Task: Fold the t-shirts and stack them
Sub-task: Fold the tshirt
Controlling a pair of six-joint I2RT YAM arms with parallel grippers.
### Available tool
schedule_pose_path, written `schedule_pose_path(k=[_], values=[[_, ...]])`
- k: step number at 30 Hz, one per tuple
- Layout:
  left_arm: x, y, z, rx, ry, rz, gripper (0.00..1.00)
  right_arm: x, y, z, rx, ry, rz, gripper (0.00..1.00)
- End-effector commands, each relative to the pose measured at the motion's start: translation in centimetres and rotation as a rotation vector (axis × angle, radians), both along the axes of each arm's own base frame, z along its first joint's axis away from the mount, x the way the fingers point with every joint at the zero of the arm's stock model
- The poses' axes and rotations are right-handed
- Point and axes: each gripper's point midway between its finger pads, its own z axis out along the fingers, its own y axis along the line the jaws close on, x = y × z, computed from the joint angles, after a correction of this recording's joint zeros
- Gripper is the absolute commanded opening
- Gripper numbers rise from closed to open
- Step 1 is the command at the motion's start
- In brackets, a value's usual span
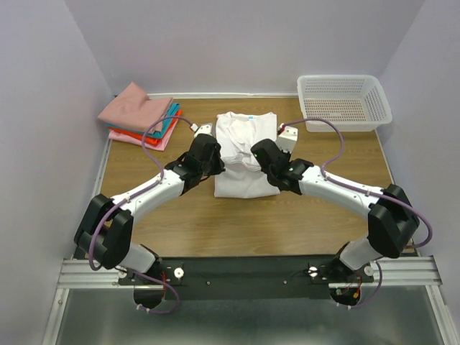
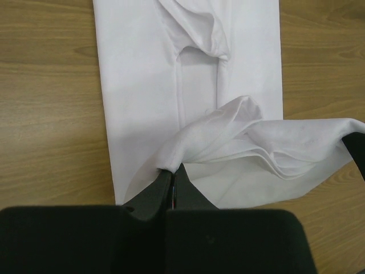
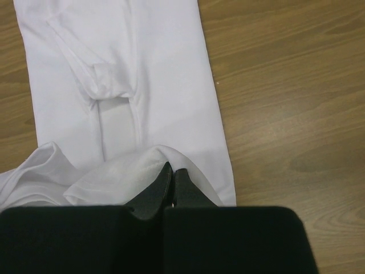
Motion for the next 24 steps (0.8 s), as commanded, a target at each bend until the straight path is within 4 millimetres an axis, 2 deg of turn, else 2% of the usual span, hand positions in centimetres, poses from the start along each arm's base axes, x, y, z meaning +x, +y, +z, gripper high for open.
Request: schedule_pose_path(k=[1,4,8,12,15,20,24], values=[[1.8,-0.7,0.9,-0.006,-0.039,-0.032,0.00,2.0,0.7,0.0,-0.003,0.008,0.017,0.00],[2.7,-0.7,0.5,0.004,-0.030,-0.029,0.00,3.2,0.3,-0.1,0.002,0.011,0.001,0.00],[4.1,-0.9,0.5,0.003,-0.034,-0.026,0.00,4.6,0.1,-1.2,0.008,0.042,-0.002,0.00],[5.3,-0.4,-0.5,0.017,-0.010,-0.009,0.00,5.7,0.2,-2.3,-0.002,0.070,0.015,0.00],[6.0,-0.4,-2.0,0.028,0.022,-0.010,0.00,6.5,0.0,-3.3,-0.004,0.097,0.019,0.00],[6.9,-0.7,-3.3,0.035,0.052,-0.022,0.00,7.7,-0.4,-4.6,-0.005,0.123,0.011,0.00],[7.8,0.2,-4.8,0.073,0.078,0.042,0.00,8.7,-0.4,-5.8,-0.004,0.146,0.013,0.01]])
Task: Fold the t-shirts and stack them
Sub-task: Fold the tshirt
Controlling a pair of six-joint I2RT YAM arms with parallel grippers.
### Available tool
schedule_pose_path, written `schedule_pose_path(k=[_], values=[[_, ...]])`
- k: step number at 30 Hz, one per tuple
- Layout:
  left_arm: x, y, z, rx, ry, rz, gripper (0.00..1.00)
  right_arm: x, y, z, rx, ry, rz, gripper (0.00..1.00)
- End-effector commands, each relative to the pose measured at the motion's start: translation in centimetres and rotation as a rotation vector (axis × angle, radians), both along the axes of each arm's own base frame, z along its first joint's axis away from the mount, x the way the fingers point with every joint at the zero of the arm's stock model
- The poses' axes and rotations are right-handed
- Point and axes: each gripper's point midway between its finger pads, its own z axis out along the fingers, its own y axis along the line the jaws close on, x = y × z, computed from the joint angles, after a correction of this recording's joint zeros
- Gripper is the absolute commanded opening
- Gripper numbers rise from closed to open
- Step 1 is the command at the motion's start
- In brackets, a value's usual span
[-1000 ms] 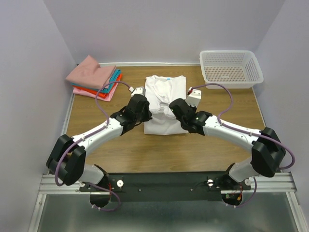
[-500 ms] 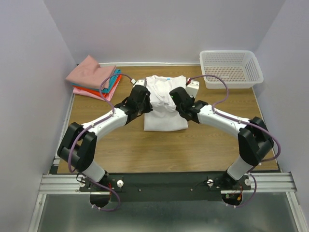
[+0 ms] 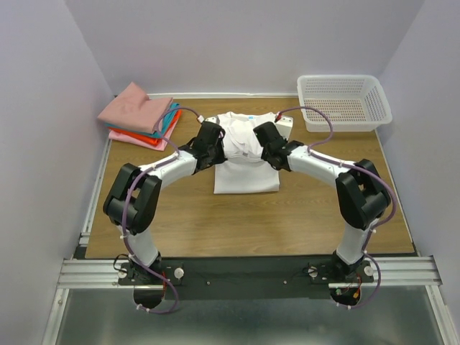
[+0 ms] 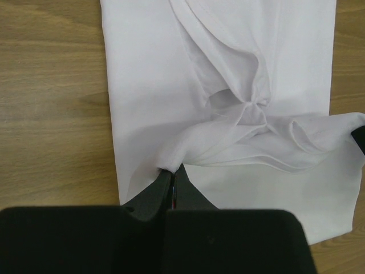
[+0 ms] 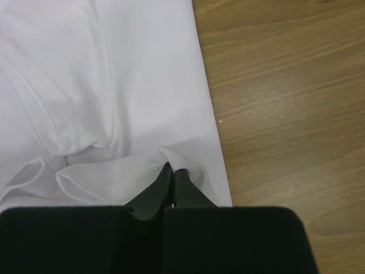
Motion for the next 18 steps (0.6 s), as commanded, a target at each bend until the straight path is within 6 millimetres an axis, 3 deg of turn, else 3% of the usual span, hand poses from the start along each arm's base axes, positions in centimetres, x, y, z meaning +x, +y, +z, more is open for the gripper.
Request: schedule_pose_path(k=[1,4,7,8,10,11,13,14,16,18], values=[[1.5,0.5,-0.2,0.023,-0.006,0.037,0.00,1.9,0.4,-0.6,0.022,0.007,0.013,0.00],[2.1,0.5,-0.9,0.035,-0.001,0.041,0.01,2.4,0.1,-1.7,0.015,0.027,0.001,0.01],[2.5,0.3,-1.3,0.036,0.003,0.031,0.21,3.0,-0.1,-2.0,0.033,0.027,-0.019,0.07],[2.6,0.2,-1.2,0.029,-0.006,0.026,0.41,3.2,-0.3,-2.0,0.032,0.027,-0.022,0.18],[2.7,0.1,-0.7,0.020,-0.020,0.025,0.59,3.5,-0.4,-1.9,0.025,0.024,-0.021,0.35],[2.7,0.1,-0.4,0.019,-0.028,0.027,0.72,3.7,-0.4,-1.7,0.026,0.021,-0.018,0.51],[2.9,0.3,0.8,0.018,-0.055,0.034,0.81,3.7,-0.2,-0.9,0.034,0.010,-0.008,0.62],[3.1,0.2,1.3,0.013,-0.066,0.035,0.90,3.6,-0.1,-0.7,0.045,0.009,-0.002,0.76],[3.0,0.3,2.9,-0.001,-0.093,0.035,0.96,3.1,0.0,0.7,0.076,-0.006,0.010,1.00],[2.6,0.2,3.8,-0.017,-0.106,0.028,0.96,2.4,0.1,1.6,0.106,-0.012,0.025,1.00]])
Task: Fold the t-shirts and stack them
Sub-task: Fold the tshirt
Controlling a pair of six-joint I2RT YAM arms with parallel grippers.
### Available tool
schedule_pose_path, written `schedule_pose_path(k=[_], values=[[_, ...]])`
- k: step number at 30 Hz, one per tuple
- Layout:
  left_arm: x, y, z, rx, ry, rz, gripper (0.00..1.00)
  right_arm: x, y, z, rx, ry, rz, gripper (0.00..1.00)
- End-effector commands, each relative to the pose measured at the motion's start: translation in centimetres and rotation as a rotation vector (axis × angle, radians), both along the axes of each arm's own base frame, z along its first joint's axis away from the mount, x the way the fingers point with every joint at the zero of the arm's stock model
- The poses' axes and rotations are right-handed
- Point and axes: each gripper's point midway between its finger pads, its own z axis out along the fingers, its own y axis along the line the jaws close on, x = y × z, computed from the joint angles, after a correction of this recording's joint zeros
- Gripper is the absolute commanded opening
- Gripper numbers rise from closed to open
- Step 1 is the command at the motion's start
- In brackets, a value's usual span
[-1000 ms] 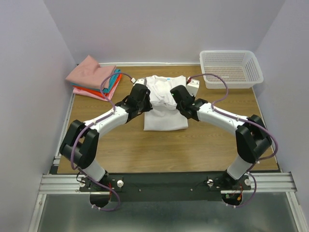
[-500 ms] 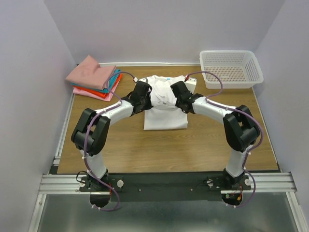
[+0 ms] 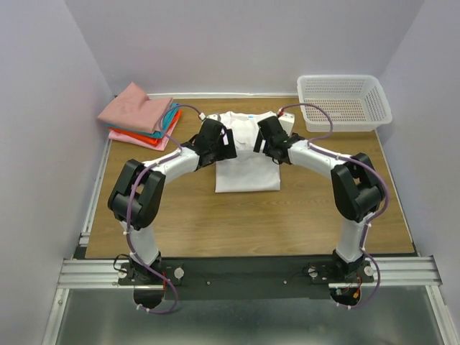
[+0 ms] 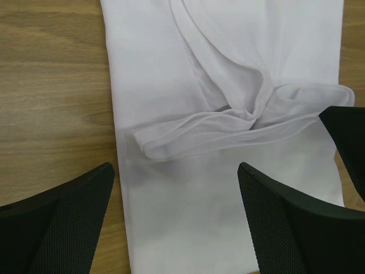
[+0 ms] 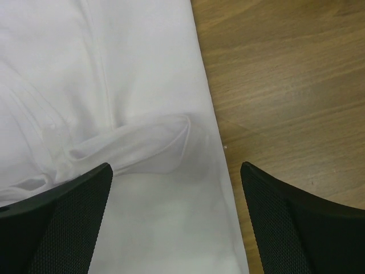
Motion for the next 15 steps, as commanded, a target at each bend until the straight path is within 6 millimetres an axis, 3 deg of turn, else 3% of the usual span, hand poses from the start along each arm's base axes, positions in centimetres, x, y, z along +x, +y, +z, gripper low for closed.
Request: schedule_pose_path(k=[1,4,5,6,8,9,11,15], values=[[0.0,0.1,5.4,-0.053,-0.113,0.004,0.96,-1.4,1.0,4.0,0.119,-0.042,0.054,1.00],[-1.6,-0.3,6.9,-0.089,-0.133,-0.016,0.97,-3.3,2.1,4.9,0.203,-0.018,0.128,1.00],[-2.7,-0.7,6.3,-0.100,-0.119,-0.031,0.97,-4.9,2.7,4.1,0.245,0.026,0.175,1.00],[-3.3,-0.9,6.4,-0.112,-0.119,-0.044,0.97,-5.5,3.1,5.4,0.287,0.010,0.200,1.00],[-5.4,-1.8,6.4,-0.155,-0.117,-0.093,0.97,-7.9,3.9,4.3,0.353,0.064,0.264,1.00],[-6.0,-1.9,6.0,-0.158,-0.111,-0.098,0.97,-8.3,4.3,5.0,0.395,0.036,0.286,1.00],[-7.4,-2.7,5.5,-0.196,-0.098,-0.137,0.97,-9.5,5.0,4.1,0.443,0.059,0.329,1.00],[-8.5,-3.8,4.1,-0.229,-0.073,-0.199,0.97,-9.8,5.1,2.8,0.444,0.088,0.329,1.00]])
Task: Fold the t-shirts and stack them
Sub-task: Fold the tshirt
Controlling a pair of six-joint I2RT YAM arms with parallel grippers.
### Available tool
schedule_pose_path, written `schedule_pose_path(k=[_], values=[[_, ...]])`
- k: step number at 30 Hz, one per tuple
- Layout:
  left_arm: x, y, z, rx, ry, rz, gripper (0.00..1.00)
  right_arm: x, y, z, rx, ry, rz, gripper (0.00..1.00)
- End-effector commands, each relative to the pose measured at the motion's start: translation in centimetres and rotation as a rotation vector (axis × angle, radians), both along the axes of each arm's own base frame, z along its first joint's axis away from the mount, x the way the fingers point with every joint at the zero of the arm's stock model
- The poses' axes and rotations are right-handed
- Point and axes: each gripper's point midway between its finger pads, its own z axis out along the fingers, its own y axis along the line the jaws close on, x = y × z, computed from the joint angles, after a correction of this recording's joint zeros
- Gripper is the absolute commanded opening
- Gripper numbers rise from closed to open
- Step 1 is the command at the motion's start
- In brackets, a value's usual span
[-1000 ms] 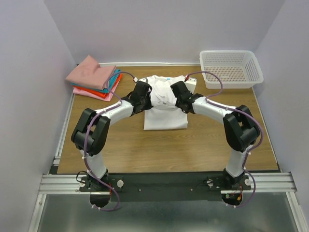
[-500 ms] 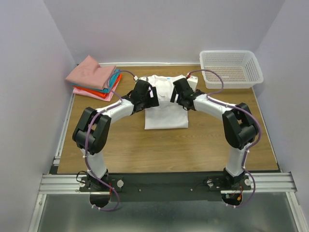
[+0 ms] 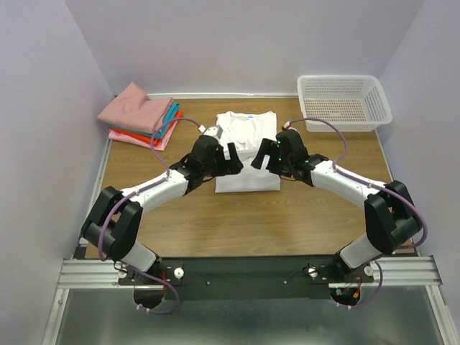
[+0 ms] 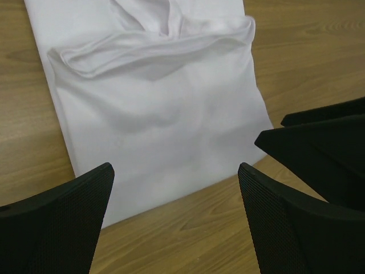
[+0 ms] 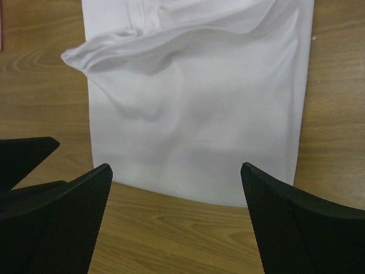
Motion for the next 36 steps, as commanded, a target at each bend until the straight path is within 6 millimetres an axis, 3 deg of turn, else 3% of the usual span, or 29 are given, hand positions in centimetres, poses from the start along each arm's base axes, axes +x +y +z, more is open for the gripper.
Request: schedule_pose_path(k=[1,6,11,17,20,22,25,26,28,34,36], values=[[-1.2,-1.7,-1.3,-0.065,0.025,-0.084,0.97,-1.0,1.6,-1.7,0.066,0.059,0.062,1.00],[-2.4,-2.3,-4.0,-0.077,0.073,-0.126,0.97,-2.1,0.4,-5.2,0.039,0.140,0.004,1.00],[-4.4,-2.1,-7.5,-0.062,0.164,-0.152,0.97,-4.9,-1.1,-9.1,0.008,0.249,-0.041,1.00],[-8.3,0.1,-10.9,-0.015,0.243,-0.121,0.97,-8.3,-2.2,-11.1,0.031,0.315,-0.039,1.00],[-10.6,0.5,-11.5,-0.023,0.278,-0.123,0.97,-10.4,-2.1,-11.3,0.083,0.337,-0.010,1.00],[-11.5,0.3,-10.3,-0.044,0.256,-0.117,0.97,-12.0,-2.5,-11.2,0.100,0.345,0.003,1.00],[-12.9,1.7,-10.2,-0.004,0.266,-0.067,0.97,-14.7,-3.3,-11.5,0.106,0.354,0.021,1.00],[-12.9,2.6,-9.5,0.007,0.248,-0.029,0.97,-14.9,-3.0,-10.3,0.144,0.324,0.025,1.00],[-13.4,3.2,-8.0,0.000,0.224,-0.016,0.97,-16.4,-3.7,-10.4,0.161,0.324,0.035,1.00],[-14.3,4.3,-3.9,-0.071,0.142,0.027,0.97,-17.0,-3.0,-5.4,0.265,0.185,0.123,1.00],[-14.8,4.9,-4.2,-0.065,0.154,0.045,0.97,-16.8,-3.4,-4.5,0.257,0.161,0.108,1.00]])
